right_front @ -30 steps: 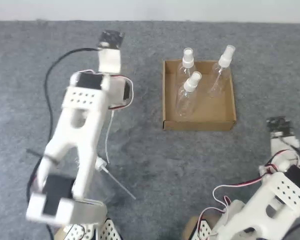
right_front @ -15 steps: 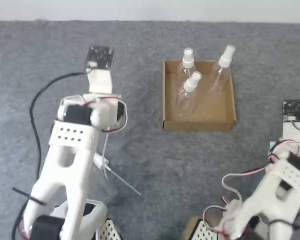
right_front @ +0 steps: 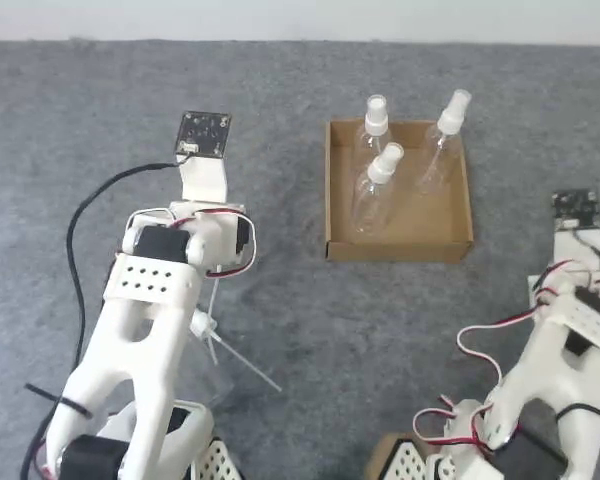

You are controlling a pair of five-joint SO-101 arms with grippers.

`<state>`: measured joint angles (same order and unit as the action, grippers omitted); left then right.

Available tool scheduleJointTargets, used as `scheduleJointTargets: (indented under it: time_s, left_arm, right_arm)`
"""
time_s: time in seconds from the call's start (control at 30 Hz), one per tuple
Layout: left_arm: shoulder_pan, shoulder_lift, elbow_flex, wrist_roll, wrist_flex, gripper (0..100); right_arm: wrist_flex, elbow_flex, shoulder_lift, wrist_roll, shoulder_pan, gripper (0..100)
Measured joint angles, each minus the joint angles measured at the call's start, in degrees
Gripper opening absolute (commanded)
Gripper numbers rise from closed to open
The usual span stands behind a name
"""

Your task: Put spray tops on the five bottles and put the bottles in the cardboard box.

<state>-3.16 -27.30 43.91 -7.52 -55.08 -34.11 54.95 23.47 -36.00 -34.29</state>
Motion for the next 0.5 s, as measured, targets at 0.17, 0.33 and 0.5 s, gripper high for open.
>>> scheduleJointTargets:
  time_s: [0.17, 0.33, 0.5]
  left_arm:
    - [0.00, 0.00, 0.00, 0.00, 0.00, 1]
    - [0.00, 0.00, 0.00, 0.00, 0.00, 1]
    - [0.00, 0.00, 1.05, -0.09, 0.00, 1]
  right_arm:
    - [-15.56, -13.45, -3.08, 0.00, 0.44, 25.3]
    - [-33.05, -25.76, -12.75, -1.67, 3.34, 25.3]
    - [-39.65, -30.33, -23.91, -4.22, 4.31, 25.3]
